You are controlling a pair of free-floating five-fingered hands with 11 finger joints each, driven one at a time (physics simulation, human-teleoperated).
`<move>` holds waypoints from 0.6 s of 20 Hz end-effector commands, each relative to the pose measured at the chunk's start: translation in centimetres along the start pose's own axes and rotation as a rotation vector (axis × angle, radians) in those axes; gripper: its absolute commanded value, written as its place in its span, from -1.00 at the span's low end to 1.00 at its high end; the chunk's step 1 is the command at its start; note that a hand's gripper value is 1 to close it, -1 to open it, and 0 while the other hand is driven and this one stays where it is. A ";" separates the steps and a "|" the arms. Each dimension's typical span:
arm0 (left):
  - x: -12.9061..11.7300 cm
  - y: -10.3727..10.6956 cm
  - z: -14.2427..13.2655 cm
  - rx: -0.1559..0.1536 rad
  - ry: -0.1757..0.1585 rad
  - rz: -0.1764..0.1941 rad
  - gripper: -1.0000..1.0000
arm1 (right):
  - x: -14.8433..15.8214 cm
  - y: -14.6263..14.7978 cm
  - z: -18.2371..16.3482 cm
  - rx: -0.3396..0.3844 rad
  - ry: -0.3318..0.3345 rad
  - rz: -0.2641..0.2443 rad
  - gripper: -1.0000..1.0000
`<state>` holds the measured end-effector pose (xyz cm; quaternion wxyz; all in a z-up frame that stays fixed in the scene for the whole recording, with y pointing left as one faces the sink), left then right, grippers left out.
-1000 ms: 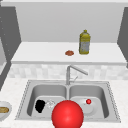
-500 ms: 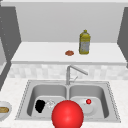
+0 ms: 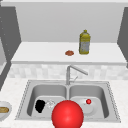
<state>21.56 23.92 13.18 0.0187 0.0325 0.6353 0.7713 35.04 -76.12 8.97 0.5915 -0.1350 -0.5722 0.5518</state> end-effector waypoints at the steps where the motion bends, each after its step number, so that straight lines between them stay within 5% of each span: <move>1: 0.0 0.0 0.0 0.000 0.000 0.000 0.00 | -1.3 1.3 0.5 -0.027 -0.020 -0.003 -1.00; 5: 0.0 0.0 0.0 0.000 0.000 0.000 0.00 | -0.4 0.0 0.6 -0.078 -0.044 -0.019 -1.00; 7: 0.0 0.0 0.0 0.000 0.000 0.000 0.00 | 0.2 -1.2 0.9 -0.168 -0.072 0.027 -1.00; 8: 0.0 0.0 0.0 0.000 0.000 0.000 0.00 | 0.6 -1.5 1.2 -0.199 -0.032 0.046 -1.00; 12: 0.0 0.0 0.0 0.000 0.000 0.000 0.00 | 1.3 -3.0 1.6 -0.190 -0.022 0.094 -1.00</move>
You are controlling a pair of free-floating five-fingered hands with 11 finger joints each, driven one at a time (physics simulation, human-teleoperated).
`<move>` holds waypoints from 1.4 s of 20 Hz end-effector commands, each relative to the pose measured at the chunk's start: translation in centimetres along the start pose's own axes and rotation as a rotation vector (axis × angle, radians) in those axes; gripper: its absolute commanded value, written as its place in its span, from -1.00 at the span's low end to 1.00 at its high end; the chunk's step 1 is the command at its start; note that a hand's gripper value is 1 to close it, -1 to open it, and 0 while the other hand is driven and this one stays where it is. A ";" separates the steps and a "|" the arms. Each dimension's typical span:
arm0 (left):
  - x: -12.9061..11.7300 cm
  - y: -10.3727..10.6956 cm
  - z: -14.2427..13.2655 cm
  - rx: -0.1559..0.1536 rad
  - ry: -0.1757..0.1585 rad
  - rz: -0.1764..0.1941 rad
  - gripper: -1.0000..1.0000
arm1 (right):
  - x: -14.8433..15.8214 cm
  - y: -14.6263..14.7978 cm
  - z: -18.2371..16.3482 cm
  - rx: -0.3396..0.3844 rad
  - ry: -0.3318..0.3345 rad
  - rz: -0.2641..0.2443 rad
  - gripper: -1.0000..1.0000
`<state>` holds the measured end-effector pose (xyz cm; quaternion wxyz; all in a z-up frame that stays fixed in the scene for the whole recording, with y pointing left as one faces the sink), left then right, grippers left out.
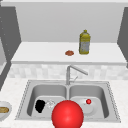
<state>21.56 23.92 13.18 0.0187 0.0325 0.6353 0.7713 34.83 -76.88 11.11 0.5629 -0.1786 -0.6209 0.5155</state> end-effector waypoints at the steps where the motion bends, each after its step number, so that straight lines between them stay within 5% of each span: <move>1: 0.0 0.0 0.0 0.000 0.000 0.000 0.00 | 1.0 -1.6 0.3 -0.031 0.005 0.081 -1.00; 13: 0.0 0.0 0.0 0.000 0.000 0.000 0.00 | 3.8 -2.5 -1.8 0.101 0.035 0.090 -1.00; 17: 0.0 0.0 0.0 0.000 0.000 0.000 0.00 | 5.6 -1.6 -2.9 0.081 0.063 0.142 -1.00; 28: 0.0 0.0 0.0 0.000 0.000 0.000 0.00 | 10.0 0.7 -4.7 0.080 0.068 0.126 -1.00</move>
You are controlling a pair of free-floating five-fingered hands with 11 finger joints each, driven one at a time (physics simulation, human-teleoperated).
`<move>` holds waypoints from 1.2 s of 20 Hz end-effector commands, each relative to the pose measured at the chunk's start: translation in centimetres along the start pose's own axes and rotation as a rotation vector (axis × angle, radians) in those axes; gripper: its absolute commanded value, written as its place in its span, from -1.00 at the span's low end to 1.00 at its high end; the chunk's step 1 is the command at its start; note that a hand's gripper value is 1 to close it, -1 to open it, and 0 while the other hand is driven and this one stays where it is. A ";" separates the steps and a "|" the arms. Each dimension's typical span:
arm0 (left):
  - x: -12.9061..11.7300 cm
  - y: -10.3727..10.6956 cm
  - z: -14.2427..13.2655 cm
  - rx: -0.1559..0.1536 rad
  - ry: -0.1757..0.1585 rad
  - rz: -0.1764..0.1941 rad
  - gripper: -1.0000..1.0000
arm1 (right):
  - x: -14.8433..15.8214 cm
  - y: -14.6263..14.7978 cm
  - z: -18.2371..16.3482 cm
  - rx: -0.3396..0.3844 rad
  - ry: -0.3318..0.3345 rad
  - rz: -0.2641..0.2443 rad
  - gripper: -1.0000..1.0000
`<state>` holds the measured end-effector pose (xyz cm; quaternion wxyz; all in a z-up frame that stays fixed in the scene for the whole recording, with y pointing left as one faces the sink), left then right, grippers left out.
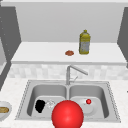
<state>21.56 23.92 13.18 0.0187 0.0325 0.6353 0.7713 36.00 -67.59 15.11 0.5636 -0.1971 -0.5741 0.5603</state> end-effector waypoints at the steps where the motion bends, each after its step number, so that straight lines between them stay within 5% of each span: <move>1: 0.0 0.0 0.0 0.000 0.000 0.000 0.00 | 1.3 0.8 -0.3 0.004 0.019 0.025 -1.00; 4: 0.0 0.0 0.0 0.000 0.000 0.000 0.00 | 1.7 1.0 -0.4 0.033 0.034 -0.026 -1.00; 9: 0.0 0.0 0.0 0.000 0.000 0.000 0.00 | 2.7 2.4 -0.1 0.065 0.032 -0.035 -1.00; 24: 0.0 0.0 0.0 0.000 0.000 0.000 0.00 | 8.4 9.0 -1.9 0.024 0.014 0.100 -1.00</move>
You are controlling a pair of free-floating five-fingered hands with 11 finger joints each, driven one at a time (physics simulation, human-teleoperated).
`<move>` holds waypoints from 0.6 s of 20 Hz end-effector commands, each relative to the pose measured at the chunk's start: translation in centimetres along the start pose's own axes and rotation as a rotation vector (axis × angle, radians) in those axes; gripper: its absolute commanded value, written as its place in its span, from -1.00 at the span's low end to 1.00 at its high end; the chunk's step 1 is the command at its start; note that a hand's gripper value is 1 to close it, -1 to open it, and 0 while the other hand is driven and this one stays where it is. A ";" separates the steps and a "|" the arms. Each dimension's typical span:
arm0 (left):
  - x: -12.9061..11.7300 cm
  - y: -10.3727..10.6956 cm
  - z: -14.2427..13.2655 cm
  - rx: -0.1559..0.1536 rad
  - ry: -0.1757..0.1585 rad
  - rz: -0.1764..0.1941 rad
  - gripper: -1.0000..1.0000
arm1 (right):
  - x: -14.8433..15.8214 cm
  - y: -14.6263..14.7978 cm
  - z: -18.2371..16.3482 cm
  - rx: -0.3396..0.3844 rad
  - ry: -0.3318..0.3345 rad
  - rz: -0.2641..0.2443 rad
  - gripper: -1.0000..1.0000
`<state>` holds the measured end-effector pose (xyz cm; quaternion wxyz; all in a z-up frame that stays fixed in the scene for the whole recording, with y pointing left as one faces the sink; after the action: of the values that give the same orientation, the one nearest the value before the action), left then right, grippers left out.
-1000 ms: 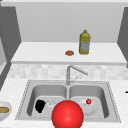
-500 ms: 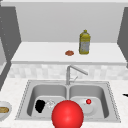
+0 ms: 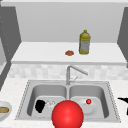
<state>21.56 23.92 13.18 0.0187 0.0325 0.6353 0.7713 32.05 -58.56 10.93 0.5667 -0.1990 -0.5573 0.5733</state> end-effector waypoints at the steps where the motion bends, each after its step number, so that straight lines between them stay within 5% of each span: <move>1: 0.0 0.0 0.0 0.000 0.000 0.000 0.00 | 1.8 1.4 -0.6 -0.004 0.004 0.088 -1.00; 7: 0.0 0.0 0.0 0.000 0.000 0.000 0.00 | 4.4 2.9 -1.8 0.024 0.024 0.119 -1.00; 12: 0.0 0.0 0.0 0.000 0.000 0.000 0.00 | 6.6 3.5 -2.9 0.063 0.054 0.264 -1.00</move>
<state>21.56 23.92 13.18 0.0187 0.0325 0.6353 0.7713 31.48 -52.28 10.31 0.5302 -0.2505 -0.4986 0.6384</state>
